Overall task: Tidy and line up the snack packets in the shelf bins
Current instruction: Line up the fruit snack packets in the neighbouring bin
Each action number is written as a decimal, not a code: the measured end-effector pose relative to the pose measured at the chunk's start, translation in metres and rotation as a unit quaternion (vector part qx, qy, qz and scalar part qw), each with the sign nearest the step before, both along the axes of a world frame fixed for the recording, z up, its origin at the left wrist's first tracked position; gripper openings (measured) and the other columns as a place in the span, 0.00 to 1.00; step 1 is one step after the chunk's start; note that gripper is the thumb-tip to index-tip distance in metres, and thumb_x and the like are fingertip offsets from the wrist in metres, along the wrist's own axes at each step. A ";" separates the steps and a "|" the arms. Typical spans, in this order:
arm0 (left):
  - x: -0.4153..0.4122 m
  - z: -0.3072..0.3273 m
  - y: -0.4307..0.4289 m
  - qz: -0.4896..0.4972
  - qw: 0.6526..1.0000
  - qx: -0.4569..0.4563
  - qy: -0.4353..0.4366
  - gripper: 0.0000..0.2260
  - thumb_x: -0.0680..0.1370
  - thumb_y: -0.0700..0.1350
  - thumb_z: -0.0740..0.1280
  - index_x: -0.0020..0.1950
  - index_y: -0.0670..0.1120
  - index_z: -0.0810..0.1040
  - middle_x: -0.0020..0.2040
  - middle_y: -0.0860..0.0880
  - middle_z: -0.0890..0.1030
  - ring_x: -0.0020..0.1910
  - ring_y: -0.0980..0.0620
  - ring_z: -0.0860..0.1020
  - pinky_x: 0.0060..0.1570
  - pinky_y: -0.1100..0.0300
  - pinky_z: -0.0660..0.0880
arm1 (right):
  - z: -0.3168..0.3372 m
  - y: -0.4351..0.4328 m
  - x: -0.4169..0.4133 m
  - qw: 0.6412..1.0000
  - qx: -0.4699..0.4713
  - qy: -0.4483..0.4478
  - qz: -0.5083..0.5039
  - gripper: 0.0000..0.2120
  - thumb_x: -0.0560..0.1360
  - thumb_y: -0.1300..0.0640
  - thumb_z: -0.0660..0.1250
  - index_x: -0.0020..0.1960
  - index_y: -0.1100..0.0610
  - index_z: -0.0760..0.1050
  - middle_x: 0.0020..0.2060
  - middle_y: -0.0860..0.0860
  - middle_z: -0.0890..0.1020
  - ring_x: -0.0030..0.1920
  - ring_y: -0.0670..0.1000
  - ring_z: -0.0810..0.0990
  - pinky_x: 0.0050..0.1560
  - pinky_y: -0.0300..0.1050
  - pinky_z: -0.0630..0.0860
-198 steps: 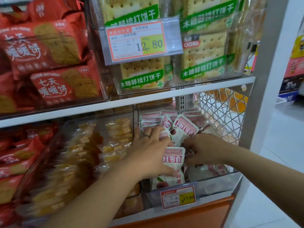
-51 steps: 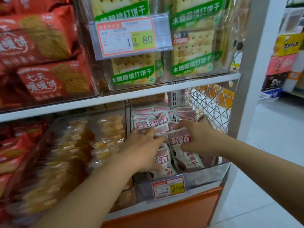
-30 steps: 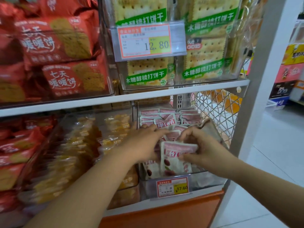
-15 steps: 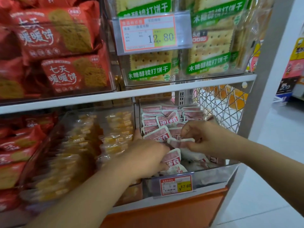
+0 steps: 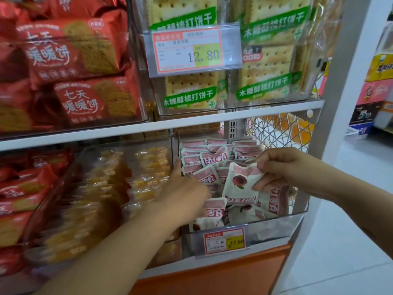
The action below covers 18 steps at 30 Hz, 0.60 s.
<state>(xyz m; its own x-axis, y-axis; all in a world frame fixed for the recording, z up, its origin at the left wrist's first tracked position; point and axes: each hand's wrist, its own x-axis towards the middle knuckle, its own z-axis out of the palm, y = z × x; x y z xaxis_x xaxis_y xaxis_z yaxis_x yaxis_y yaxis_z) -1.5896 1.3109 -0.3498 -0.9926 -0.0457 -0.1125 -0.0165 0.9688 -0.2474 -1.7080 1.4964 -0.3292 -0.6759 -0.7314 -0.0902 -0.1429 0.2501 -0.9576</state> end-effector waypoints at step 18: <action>0.003 0.003 -0.042 0.035 0.943 0.322 0.076 0.35 0.72 0.49 0.73 0.74 0.57 0.59 0.70 0.56 0.67 0.68 0.55 0.65 0.69 0.53 0.64 | -0.053 -0.028 0.037 0.953 0.050 0.298 0.012 0.35 0.68 0.58 0.75 0.59 0.31 0.57 0.60 0.38 0.62 0.47 0.43 0.76 0.50 0.41 0.78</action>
<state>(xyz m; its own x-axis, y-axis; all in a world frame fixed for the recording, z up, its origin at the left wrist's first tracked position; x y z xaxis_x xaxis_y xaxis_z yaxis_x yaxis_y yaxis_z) -1.5864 1.2693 -0.3465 -0.9966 -0.0823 0.0036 -0.0739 0.9124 0.4026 -1.6705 1.4682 -0.3822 -0.6122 -0.7553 0.2339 -0.6603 0.3256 -0.6768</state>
